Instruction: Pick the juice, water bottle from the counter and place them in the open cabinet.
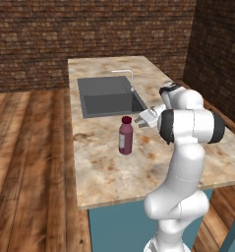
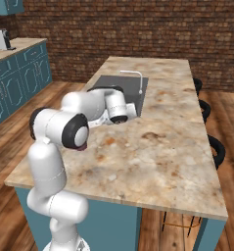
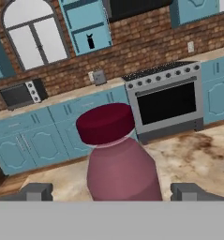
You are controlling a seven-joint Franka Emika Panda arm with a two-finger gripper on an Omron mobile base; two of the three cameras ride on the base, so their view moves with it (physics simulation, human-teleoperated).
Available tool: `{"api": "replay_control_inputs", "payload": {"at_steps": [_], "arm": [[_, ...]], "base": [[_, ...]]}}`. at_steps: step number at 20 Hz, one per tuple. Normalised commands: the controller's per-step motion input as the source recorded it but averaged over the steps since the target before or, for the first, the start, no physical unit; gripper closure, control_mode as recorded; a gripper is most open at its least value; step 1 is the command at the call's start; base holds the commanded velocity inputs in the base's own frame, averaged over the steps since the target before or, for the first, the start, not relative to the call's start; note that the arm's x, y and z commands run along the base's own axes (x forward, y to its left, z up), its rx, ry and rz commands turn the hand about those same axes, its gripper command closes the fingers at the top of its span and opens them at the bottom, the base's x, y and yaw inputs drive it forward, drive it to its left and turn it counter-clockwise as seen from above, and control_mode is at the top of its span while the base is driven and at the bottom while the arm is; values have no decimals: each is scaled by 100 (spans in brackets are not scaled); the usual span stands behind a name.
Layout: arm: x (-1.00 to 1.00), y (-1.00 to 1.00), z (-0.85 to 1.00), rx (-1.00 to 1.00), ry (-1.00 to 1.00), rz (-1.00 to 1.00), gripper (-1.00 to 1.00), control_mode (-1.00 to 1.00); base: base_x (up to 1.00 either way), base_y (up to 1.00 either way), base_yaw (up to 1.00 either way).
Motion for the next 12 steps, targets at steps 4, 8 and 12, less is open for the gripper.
{"api": "replay_control_inputs", "payload": {"at_steps": [4,8,12], "arm": [[-14,1,0,0,0,-4,-100,-100],[0,4,-5,0,0,0,-100,-100],[10,3,-16,0,0,0,-100,-100]], "base": [[0,0,0],[0,0,0],[0,0,0]]}}
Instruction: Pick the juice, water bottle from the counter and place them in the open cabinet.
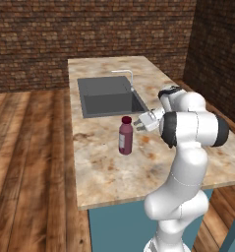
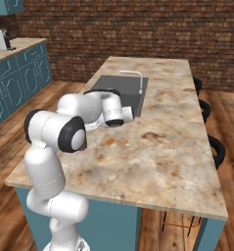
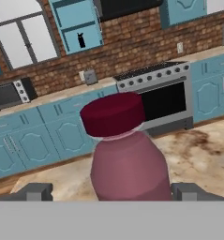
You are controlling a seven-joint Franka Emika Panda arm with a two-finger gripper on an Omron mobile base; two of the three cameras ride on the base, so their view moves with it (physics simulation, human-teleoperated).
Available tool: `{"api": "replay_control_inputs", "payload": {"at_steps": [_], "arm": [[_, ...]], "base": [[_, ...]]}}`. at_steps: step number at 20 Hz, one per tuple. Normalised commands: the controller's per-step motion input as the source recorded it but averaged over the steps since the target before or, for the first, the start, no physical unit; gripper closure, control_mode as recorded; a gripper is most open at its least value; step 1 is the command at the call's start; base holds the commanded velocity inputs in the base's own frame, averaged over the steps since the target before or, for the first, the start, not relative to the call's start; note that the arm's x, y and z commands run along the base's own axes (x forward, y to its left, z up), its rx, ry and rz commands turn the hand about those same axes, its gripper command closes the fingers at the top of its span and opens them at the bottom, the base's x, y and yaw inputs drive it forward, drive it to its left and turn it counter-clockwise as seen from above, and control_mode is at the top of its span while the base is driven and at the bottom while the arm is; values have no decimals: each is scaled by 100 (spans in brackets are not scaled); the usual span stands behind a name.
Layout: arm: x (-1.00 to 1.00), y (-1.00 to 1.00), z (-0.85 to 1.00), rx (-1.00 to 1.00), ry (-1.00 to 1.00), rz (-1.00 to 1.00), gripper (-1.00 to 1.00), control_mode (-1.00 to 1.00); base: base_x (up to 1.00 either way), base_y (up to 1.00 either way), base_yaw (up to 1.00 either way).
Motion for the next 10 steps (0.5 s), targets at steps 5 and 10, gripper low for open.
{"api": "replay_control_inputs", "payload": {"at_steps": [5,10], "arm": [[17,0,-15,0,0,0,-100,-100],[5,4,-2,0,0,0,-100,-100]], "base": [[0,0,0],[0,0,0]]}}
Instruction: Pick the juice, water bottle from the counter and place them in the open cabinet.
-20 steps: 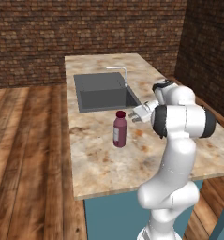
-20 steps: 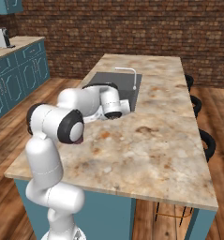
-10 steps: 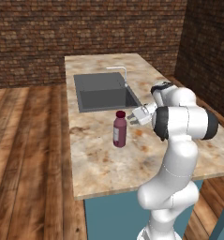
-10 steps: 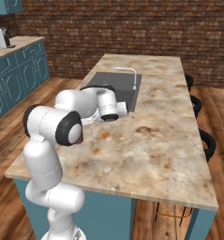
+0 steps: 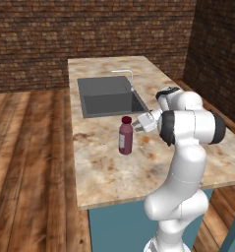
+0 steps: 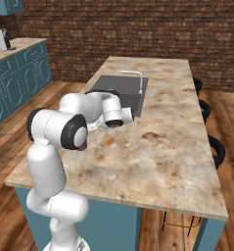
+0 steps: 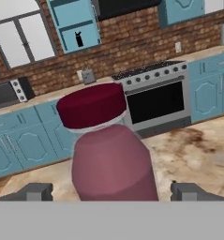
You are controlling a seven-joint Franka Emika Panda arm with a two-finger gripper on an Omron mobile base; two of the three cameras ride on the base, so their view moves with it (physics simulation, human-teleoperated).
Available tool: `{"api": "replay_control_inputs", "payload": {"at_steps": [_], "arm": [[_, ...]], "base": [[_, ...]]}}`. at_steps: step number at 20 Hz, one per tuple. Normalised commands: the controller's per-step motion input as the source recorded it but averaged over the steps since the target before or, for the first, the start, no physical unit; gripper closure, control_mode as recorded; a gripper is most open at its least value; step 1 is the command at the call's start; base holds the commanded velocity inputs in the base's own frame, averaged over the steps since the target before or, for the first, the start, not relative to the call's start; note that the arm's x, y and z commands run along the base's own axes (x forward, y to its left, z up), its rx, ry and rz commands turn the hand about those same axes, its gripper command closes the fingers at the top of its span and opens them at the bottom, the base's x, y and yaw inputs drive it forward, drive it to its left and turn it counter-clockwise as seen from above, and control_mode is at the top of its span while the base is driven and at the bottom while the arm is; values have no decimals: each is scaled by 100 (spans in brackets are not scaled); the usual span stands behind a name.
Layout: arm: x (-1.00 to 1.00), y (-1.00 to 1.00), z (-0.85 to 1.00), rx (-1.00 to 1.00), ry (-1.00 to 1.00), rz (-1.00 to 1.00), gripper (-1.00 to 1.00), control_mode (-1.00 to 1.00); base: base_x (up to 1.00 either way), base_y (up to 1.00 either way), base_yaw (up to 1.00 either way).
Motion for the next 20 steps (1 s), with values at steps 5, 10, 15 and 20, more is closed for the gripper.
{"api": "replay_control_inputs", "payload": {"at_steps": [5,10,15,20], "arm": [[0,17,0,0,1,0,-100,-100],[0,28,0,0,2,2,-100,-100],[0,23,0,0,2,1,-100,-100],[0,11,0,0,5,0,-100,-100]], "base": [[0,0,0],[0,0,0],[0,0,0],[0,0,0]]}}
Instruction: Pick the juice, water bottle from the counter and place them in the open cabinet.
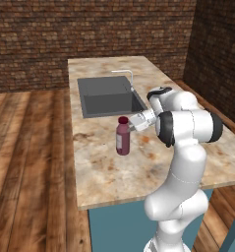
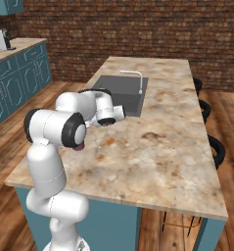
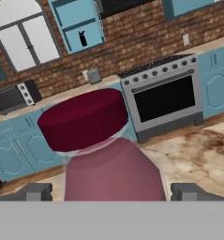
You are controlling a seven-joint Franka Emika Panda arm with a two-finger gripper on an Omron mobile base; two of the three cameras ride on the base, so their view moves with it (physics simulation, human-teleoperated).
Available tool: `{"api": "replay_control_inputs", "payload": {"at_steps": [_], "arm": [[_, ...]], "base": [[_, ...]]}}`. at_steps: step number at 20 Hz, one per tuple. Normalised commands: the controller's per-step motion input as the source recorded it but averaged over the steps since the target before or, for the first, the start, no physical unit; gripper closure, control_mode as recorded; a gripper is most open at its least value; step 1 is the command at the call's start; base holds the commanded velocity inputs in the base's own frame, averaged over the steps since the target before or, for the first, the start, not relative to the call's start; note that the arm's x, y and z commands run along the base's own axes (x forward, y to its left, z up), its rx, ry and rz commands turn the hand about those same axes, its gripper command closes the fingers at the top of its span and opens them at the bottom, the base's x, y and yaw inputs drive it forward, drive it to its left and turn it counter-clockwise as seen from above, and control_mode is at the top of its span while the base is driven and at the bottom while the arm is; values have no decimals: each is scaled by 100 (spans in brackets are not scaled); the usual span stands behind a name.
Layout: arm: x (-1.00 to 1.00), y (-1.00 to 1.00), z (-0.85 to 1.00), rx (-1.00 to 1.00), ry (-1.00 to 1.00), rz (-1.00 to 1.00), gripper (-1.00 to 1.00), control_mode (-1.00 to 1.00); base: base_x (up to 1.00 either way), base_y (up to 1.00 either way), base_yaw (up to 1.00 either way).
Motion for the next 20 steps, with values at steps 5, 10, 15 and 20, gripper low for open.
{"api": "replay_control_inputs", "payload": {"at_steps": [5,10,15,20], "arm": [[0,0,0,0,1,0,-100,-100],[0,0,0,0,0,0,-100,-100],[0,0,0,0,0,0,-100,-100],[0,0,0,0,0,0,100,-100]], "base": [[0,0,0],[0,0,0],[0,0,0],[0,0,0]]}}
